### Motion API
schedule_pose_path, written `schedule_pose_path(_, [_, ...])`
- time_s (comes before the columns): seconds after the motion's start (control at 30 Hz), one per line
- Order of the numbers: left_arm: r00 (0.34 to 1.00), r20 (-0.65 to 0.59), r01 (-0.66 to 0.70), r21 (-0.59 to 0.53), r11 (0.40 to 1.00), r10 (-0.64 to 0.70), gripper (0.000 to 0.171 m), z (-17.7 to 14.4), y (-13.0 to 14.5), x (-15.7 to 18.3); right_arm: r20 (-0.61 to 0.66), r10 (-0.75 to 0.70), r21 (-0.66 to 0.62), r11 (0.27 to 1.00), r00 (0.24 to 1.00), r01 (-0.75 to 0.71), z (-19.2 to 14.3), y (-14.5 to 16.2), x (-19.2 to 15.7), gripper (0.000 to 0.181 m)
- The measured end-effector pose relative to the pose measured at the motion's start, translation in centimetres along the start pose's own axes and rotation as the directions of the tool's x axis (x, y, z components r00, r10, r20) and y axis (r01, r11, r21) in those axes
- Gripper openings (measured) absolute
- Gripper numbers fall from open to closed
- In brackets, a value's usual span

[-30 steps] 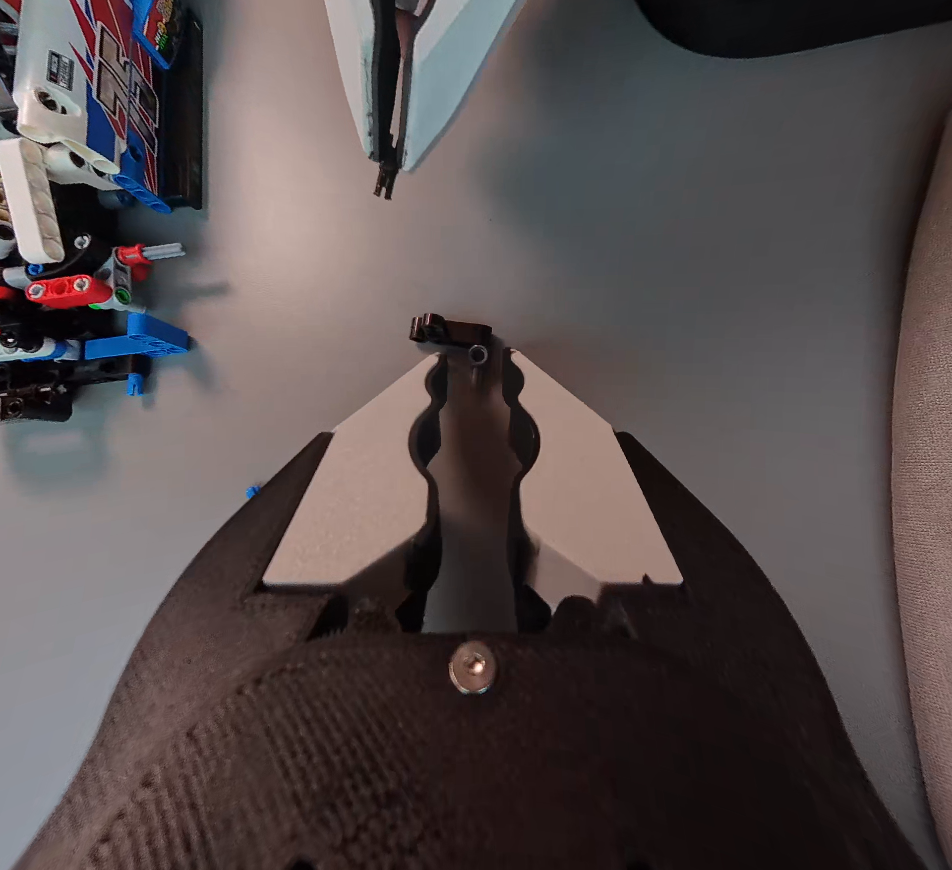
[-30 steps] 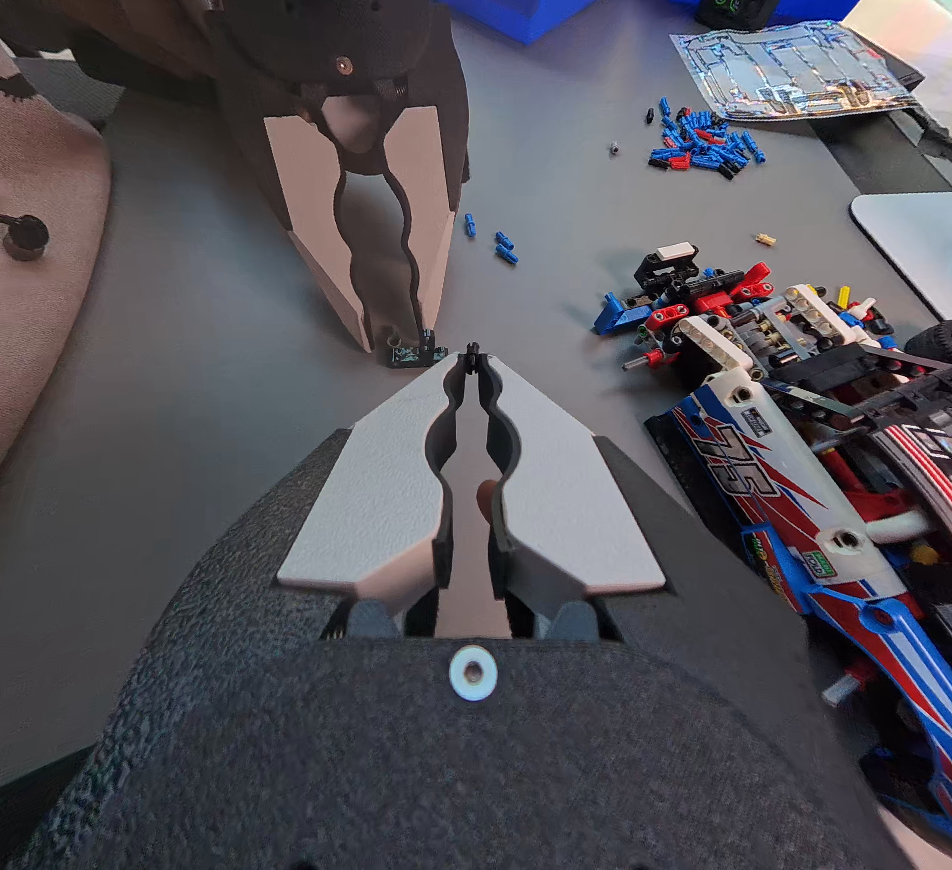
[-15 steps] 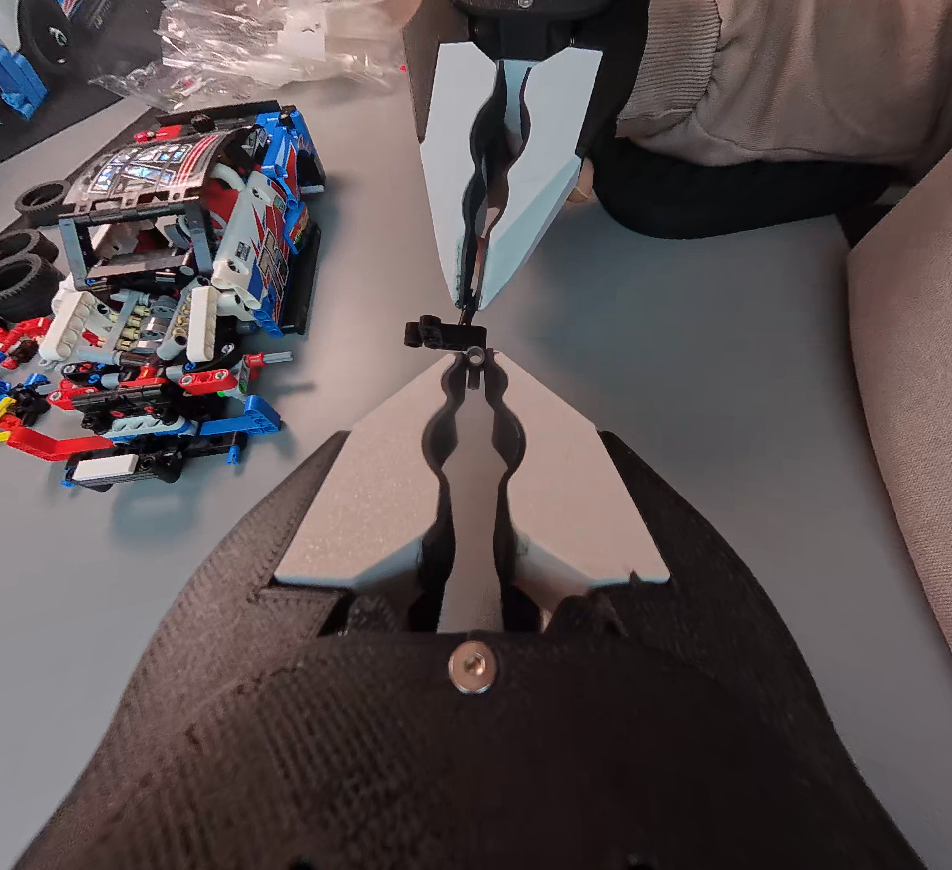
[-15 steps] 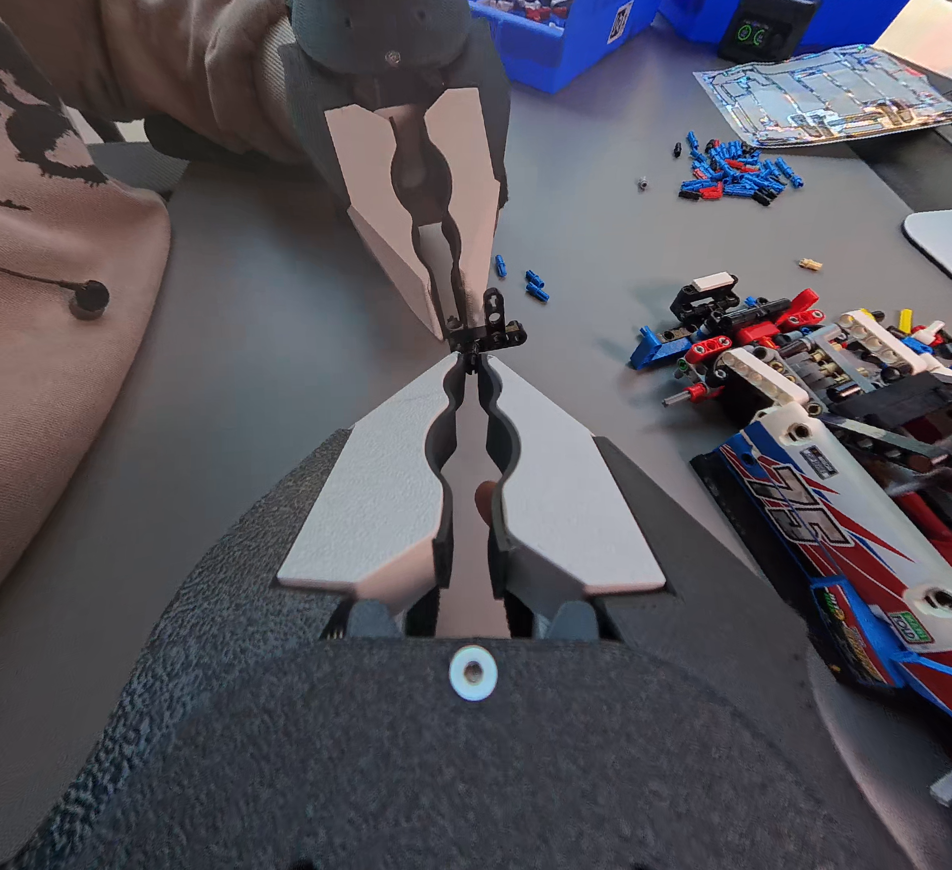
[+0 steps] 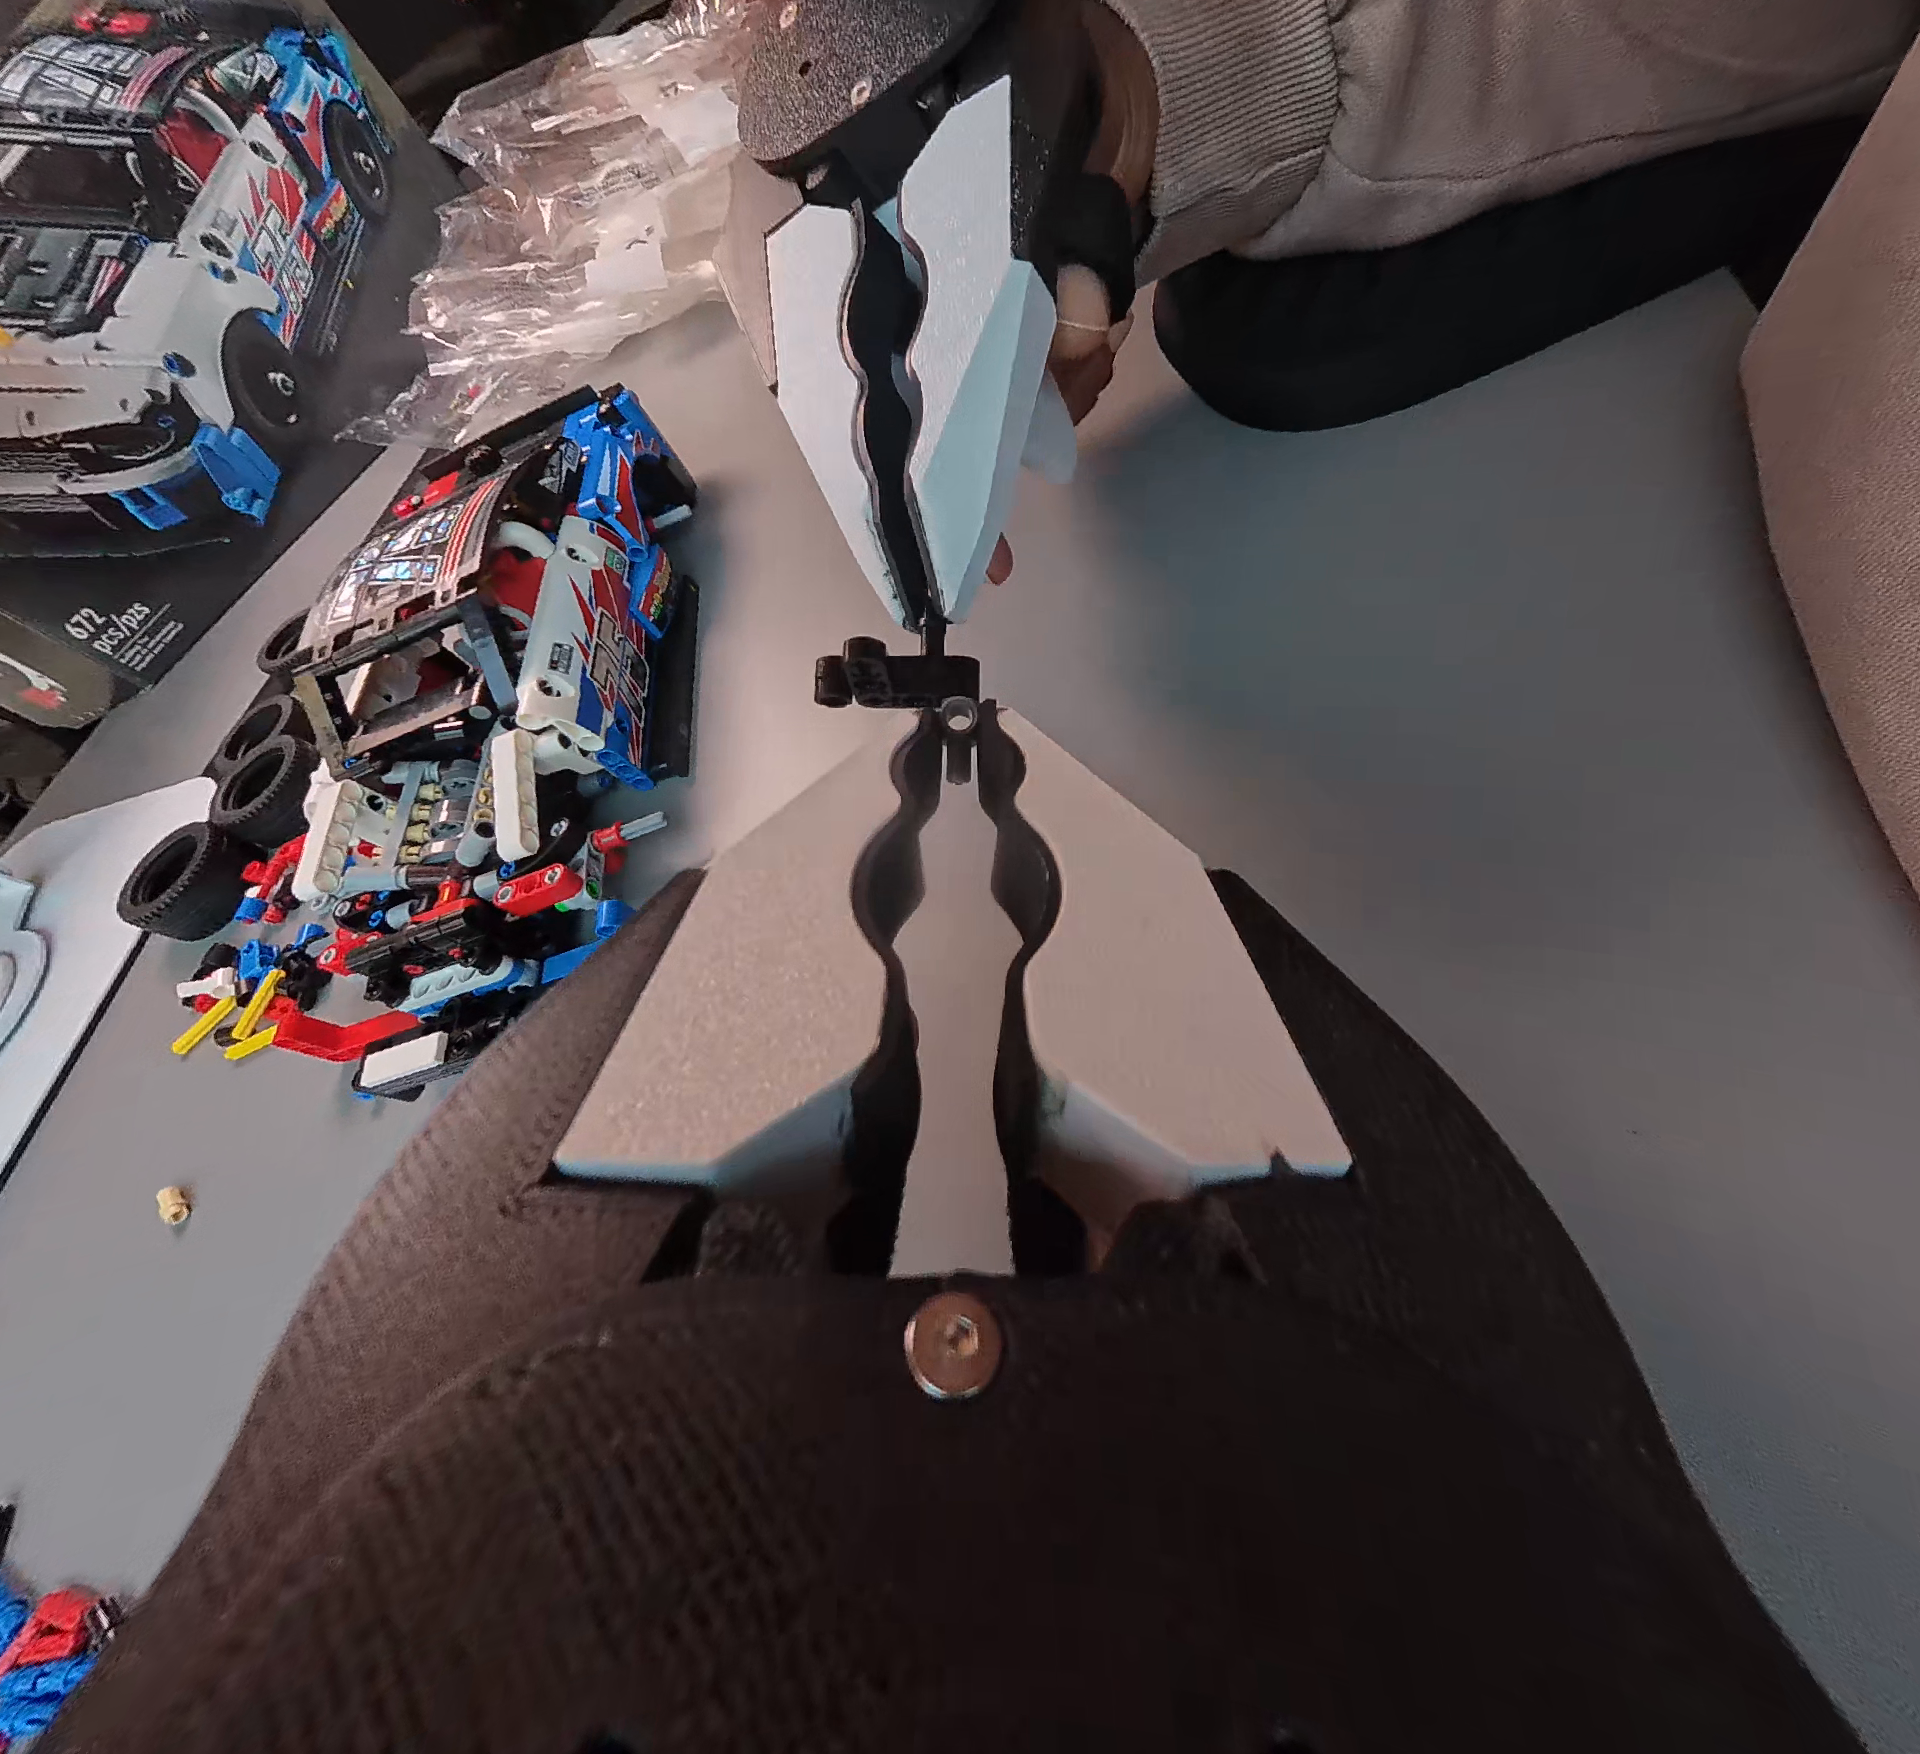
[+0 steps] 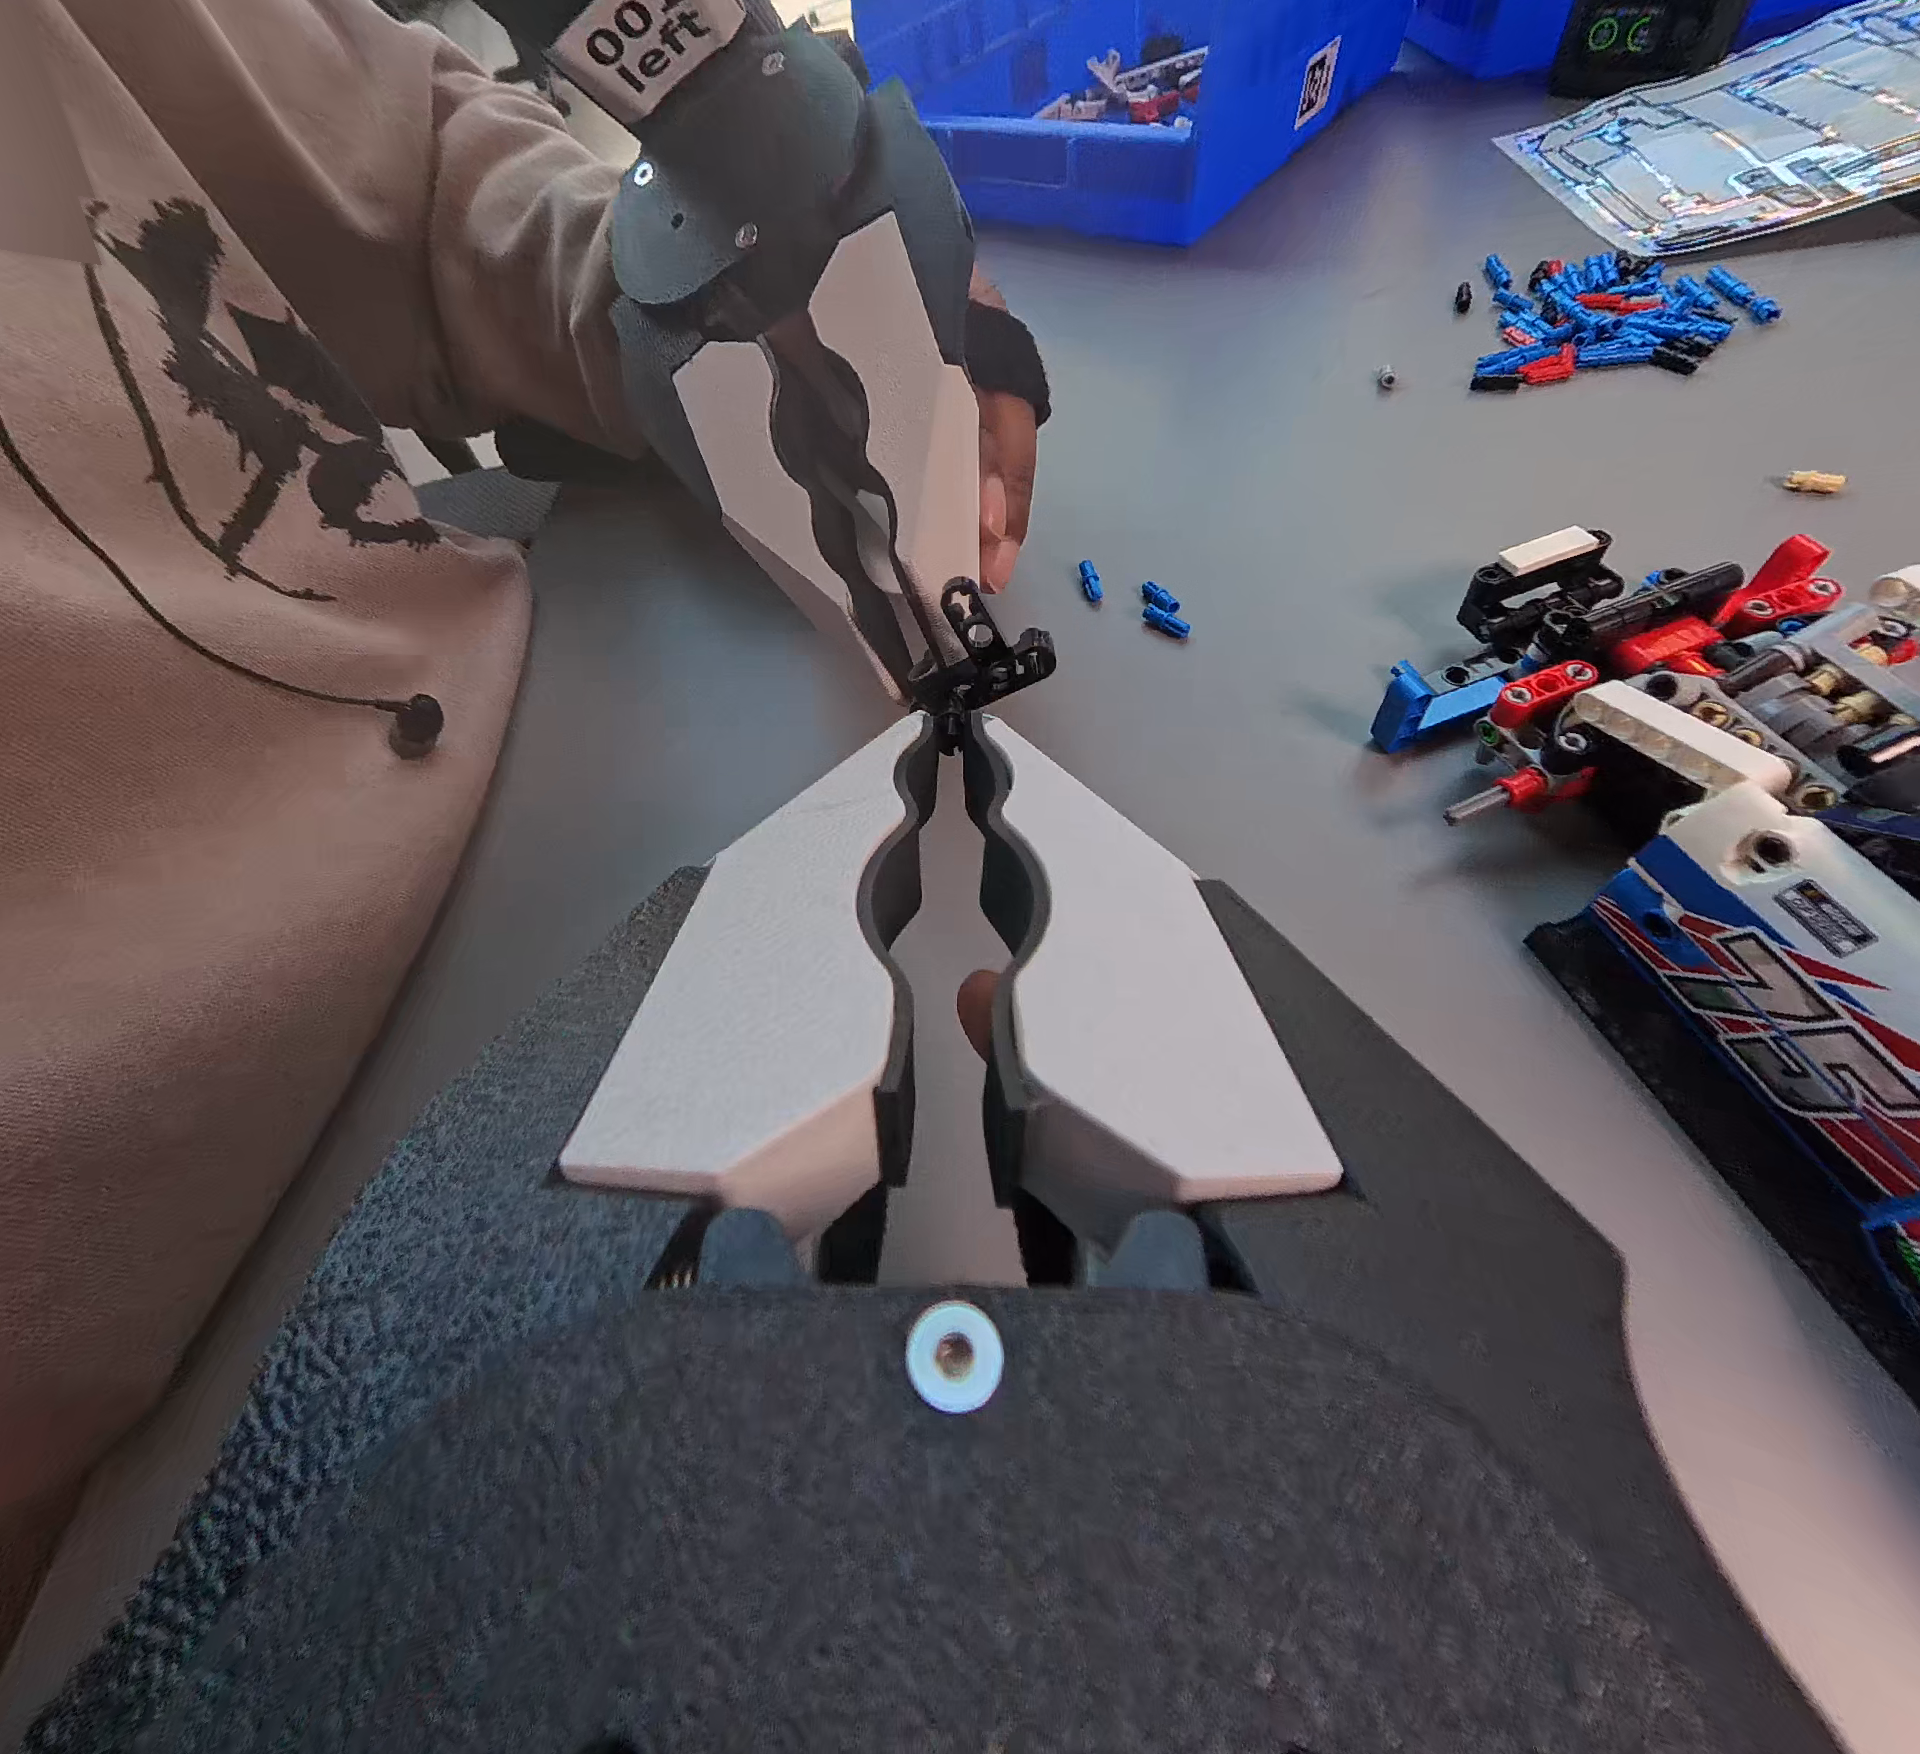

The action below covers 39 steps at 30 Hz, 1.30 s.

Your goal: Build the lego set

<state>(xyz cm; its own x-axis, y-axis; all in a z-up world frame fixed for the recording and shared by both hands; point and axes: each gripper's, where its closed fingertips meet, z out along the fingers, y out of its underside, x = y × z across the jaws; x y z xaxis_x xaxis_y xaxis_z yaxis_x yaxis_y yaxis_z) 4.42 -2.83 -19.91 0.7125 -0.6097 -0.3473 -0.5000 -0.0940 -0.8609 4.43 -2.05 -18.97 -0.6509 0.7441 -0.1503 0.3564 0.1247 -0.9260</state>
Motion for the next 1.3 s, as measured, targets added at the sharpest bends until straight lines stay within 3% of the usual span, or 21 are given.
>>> schedule_pose_path(0.57, [0.998, 0.008, -0.066, -0.008, 0.998, 0.066, 0.005, -0.2, -0.1, 0.4, -0.012, 0.007, -0.004, 1.000, 1.000, -0.007, 0.2, -0.1, -0.1, 0.002])
schedule_pose_path(0.77, [0.981, -0.022, -0.192, -0.025, 0.981, 0.192, 0.005, -0.3, -0.1, 1.5, 0.111, 0.148, 0.011, 0.989, 0.983, -0.150, 0.4, 0.5, -1.1, 0.002])
schedule_pose_path(0.97, [0.955, -0.118, -0.274, 0.004, 0.962, 0.272, 0.005, -0.4, 0.0, 3.5, 0.156, 0.065, -0.067, 0.996, 0.986, -0.055, 0.7, 1.6, -2.5, 0.002])
schedule_pose_path(1.1, [0.939, -0.179, -0.292, 0.037, 0.956, 0.293, 0.005, -0.3, -0.5, 5.3, 0.262, 0.070, -0.100, 0.994, 0.962, -0.045, 0.9, 2.2, -4.3, 0.002])
schedule_pose_path(1.3, [0.949, -0.167, -0.260, 0.070, 0.963, 0.269, 0.005, -0.5, -1.0, 4.8, 0.267, 0.065, -0.065, 0.997, 0.961, -0.050, 0.7, 1.7, -4.3, 0.002])
